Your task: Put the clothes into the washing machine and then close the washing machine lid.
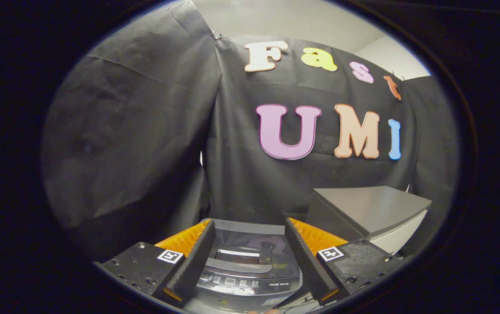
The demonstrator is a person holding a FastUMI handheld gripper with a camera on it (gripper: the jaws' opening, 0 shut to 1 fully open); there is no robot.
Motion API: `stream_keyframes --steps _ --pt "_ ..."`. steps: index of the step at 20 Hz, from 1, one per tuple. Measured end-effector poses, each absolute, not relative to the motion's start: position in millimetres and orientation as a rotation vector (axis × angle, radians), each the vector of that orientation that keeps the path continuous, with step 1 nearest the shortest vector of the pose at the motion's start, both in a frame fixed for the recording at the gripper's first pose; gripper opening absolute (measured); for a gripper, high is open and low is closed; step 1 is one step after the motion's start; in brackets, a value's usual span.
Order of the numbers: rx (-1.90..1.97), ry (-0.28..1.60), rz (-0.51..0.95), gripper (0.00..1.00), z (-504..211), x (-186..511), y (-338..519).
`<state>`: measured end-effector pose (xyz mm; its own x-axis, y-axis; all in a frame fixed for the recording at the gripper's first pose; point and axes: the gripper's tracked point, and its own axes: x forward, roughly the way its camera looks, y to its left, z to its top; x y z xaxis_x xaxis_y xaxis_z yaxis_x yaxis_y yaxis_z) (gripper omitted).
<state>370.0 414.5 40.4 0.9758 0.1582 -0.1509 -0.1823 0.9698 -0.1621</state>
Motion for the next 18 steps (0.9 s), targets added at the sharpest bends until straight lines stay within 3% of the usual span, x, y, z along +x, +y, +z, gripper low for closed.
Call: stream_keyframes --steps 18 --pt "-0.121 0.057 0.132 0.97 65 296 354"
